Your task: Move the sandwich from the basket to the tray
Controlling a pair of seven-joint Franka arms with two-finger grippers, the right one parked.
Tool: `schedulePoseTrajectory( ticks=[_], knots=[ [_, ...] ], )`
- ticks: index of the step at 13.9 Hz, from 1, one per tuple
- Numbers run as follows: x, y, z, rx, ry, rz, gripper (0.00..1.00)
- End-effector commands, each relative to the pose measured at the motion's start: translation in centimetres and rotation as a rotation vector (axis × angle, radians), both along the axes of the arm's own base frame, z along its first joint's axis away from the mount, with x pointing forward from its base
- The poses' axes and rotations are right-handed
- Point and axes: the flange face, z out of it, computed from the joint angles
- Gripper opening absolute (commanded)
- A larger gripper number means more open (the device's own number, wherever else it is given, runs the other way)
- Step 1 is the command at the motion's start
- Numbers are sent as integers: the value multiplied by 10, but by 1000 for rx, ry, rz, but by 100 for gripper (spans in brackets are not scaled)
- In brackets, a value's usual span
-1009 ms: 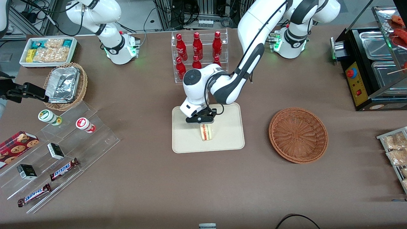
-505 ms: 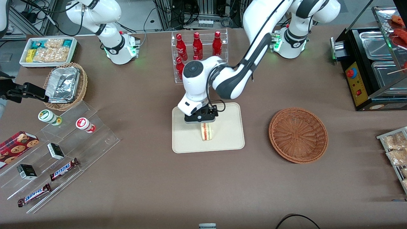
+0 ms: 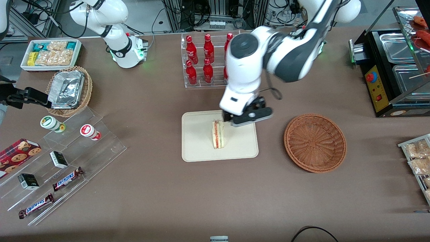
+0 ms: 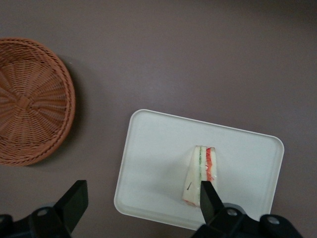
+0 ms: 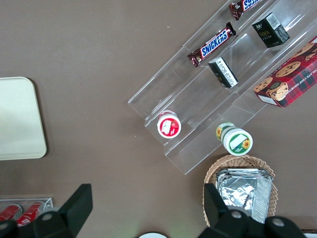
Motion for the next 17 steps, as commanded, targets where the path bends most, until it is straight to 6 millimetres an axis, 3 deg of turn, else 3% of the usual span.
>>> schedulePoseTrajectory(
  ticks=[1, 4, 10, 15, 17],
  knots=[
    [-1, 41, 25, 9, 39, 7, 100],
    [10, 112, 65, 27, 57, 24, 100],
    [10, 264, 118, -15, 121, -101, 100],
    [2, 350, 129, -13, 159, -240, 100],
    [-8, 370, 134, -61, 157, -272, 100]
  ],
)
